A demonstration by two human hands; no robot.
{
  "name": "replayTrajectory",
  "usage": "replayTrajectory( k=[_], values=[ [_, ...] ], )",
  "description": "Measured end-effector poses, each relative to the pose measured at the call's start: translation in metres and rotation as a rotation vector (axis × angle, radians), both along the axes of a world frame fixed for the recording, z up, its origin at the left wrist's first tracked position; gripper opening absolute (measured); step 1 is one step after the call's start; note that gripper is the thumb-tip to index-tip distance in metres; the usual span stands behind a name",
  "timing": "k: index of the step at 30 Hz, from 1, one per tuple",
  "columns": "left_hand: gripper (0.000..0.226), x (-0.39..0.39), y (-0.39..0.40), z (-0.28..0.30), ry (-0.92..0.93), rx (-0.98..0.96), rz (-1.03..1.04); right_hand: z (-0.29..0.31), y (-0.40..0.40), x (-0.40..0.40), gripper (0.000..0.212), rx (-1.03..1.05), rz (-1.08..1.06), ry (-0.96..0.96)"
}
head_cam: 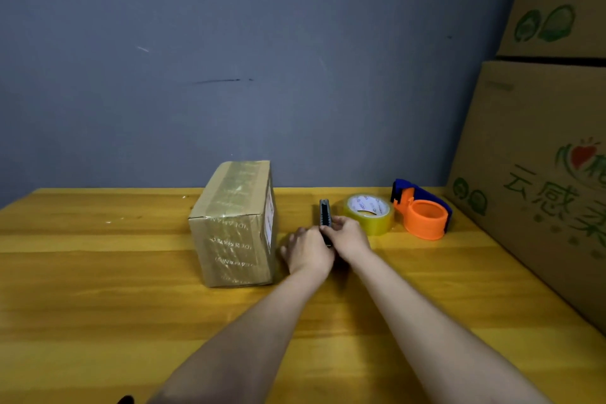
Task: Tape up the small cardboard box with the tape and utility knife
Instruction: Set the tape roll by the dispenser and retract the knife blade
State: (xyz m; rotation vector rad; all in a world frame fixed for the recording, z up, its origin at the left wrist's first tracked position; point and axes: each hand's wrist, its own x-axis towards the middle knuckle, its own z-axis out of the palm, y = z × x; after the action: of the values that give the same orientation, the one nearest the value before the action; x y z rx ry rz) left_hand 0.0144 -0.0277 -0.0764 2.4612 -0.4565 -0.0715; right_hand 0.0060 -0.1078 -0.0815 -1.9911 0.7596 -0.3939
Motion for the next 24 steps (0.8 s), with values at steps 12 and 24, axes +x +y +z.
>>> replayTrajectory(
  k=[12,24],
  values=[
    [0.037,0.023,-0.012,-0.011,-0.014,0.070,0.030,0.002,-0.003,0.016,0.045,-0.270,-0.011,0.323],
    [0.037,0.013,0.003,0.000,0.014,0.208,-0.153,0.007,0.004,0.001,0.051,-0.322,-0.031,0.372]
  ],
)
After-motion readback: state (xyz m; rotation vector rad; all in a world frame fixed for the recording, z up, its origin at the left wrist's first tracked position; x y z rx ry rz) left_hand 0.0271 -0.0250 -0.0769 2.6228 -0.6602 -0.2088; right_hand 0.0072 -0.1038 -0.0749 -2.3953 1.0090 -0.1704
